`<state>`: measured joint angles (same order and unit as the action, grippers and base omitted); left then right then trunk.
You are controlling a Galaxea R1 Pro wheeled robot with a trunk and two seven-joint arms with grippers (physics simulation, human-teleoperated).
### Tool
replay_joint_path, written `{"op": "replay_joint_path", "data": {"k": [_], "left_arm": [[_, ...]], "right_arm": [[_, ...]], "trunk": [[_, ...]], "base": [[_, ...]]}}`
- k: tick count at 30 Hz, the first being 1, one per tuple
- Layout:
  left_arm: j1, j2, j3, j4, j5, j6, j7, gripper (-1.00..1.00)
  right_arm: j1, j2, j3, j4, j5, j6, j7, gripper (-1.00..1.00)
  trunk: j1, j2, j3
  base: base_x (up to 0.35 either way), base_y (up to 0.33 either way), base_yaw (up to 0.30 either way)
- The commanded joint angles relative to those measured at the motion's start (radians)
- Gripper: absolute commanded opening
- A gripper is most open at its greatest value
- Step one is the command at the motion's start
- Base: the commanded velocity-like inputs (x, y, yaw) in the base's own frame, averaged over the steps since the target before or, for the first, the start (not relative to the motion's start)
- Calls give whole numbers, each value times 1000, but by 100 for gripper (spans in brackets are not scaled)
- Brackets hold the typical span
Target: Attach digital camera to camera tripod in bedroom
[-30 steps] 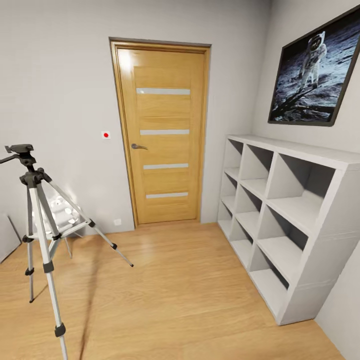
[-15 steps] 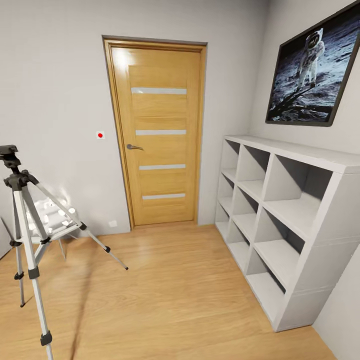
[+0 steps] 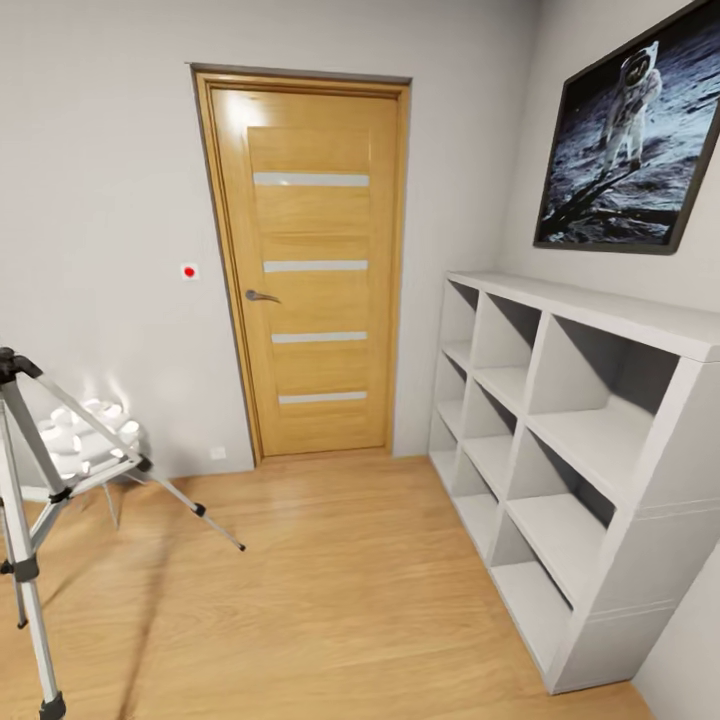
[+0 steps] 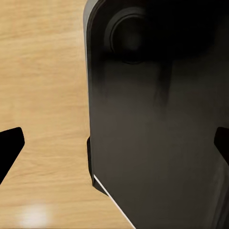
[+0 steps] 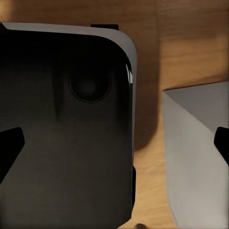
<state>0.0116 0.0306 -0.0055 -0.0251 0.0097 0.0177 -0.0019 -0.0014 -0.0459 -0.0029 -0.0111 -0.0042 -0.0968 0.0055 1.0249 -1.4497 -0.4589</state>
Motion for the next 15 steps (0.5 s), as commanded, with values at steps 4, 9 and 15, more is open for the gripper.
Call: {"op": "replay_joint_path", "data": {"k": [4, 9, 15], "left_arm": [[1, 0, -1, -3, 1, 2, 0, 100], [1, 0, -1, -2, 1, 1, 0, 100], [1, 0, -1, -2, 1, 1, 0, 100]], "right_arm": [[0, 0, 0, 0, 0, -3, 1, 100], [0, 0, 0, 0, 0, -3, 1, 100], [0, 0, 0, 0, 0, -3, 1, 100]], "trunk": [[0, 0, -1], [0, 0, -1], [0, 0, -1]], "base": [[22, -16, 247], [5, -3, 132], [1, 0, 20]]}}
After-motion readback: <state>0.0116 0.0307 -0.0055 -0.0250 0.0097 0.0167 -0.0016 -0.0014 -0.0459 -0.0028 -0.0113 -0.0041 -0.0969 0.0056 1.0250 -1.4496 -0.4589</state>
